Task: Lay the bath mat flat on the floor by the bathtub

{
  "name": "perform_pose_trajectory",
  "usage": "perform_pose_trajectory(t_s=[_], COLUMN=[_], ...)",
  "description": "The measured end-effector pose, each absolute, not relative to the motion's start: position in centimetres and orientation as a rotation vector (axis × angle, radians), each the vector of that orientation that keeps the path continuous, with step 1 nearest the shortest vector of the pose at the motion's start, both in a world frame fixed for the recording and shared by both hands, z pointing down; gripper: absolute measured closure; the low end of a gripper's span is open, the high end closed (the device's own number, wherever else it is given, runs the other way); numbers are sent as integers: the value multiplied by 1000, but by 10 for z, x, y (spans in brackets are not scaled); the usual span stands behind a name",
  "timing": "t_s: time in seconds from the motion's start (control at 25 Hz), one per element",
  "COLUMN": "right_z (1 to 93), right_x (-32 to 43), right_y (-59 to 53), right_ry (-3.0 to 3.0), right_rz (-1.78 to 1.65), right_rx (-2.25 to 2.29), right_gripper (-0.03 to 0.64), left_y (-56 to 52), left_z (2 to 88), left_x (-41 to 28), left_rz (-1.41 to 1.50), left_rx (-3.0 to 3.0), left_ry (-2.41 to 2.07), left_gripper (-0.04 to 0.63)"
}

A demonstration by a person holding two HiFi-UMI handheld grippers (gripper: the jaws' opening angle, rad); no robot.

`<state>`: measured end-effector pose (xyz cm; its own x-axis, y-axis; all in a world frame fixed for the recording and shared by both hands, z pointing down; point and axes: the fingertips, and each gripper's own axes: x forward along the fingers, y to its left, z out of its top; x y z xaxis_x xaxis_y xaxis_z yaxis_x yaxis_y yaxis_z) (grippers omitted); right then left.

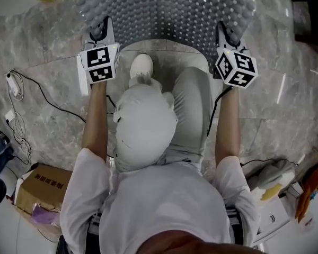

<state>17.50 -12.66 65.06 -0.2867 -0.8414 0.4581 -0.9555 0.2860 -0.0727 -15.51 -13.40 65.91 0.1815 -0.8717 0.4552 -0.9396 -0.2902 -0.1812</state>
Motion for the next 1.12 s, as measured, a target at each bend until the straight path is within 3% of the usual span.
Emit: perform_pose_trajectory(t_s=[0.48, 1.12], right_z=[805, 948], right_x=[185, 222], right_y=[-180, -233], right_ry=[-2042, -1716], right_rz=[870, 816], right_rx=[1399, 1291], right_gripper=[599, 597], left_y=[-176, -237], left_z=[801, 933], left_x=[-150, -202], left_rz=[945, 1239], left_rx=[2147, 1945], left_ry=[-1526, -1422], left_gripper=[580, 577])
